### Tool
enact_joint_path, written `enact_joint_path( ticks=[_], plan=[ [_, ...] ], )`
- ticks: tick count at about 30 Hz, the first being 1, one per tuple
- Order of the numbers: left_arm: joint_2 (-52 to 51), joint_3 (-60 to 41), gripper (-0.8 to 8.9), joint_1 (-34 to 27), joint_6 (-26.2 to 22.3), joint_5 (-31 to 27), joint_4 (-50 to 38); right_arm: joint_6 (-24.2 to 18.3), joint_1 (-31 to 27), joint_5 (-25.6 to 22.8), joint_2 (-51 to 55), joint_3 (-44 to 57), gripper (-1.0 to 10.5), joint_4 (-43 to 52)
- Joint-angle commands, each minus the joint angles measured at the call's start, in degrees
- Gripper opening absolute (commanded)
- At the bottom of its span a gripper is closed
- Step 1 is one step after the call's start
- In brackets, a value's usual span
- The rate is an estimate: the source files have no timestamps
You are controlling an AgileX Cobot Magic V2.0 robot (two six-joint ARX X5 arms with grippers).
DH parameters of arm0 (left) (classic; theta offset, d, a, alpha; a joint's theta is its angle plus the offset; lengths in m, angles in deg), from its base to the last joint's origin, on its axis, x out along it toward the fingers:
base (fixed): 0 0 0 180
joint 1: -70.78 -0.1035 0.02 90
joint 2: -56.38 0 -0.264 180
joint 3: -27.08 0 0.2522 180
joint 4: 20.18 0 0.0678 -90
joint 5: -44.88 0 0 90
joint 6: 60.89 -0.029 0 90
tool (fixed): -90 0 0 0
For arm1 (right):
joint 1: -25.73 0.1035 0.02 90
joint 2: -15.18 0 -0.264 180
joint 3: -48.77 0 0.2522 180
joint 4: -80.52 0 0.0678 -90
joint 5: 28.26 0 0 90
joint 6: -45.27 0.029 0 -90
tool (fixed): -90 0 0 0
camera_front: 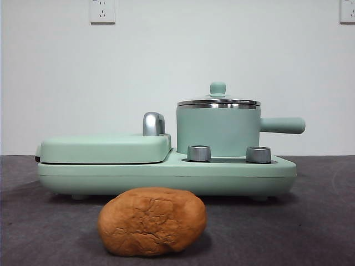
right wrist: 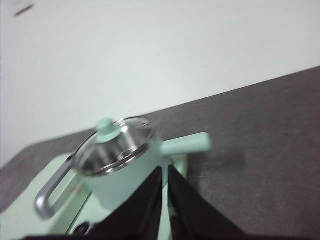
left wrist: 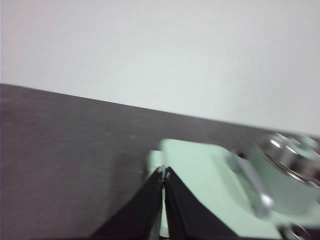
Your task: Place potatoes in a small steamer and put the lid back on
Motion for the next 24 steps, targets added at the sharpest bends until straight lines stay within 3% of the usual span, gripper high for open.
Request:
enact_joint_path(
  ticks=[1,8,11,21,24],
  plan=[
    [3.48,2.56,0.09,0.15,-5.51,7.15,-0.24,-7.26,-0.07,4.02,-3.19,-3.34,0.2,-1.09],
    [13.64,6.56,0.08,0.42,-10.62,20.31,-0.11,-22.01,-0.04,10.97,-11.96,-10.56,0.2,-9.68],
    [18.16,8.22,0.08,1.64,-12.79,22.84,0.09,-26.84,0.48,12.37,-14.91,-12.48,0.2,-11.87],
    [30.23,13.57,0.08,11.06,-22.82,22.71,1.07,-32.3,7.74,11.37,-23.43,-14.38,0.2,-11.85],
    [32.44,14.43,0.08,15.02,-26.56,19.98,1.11,-33.66,10.14,11.15,-25.92,-14.38,0.2,-11.78]
  ],
)
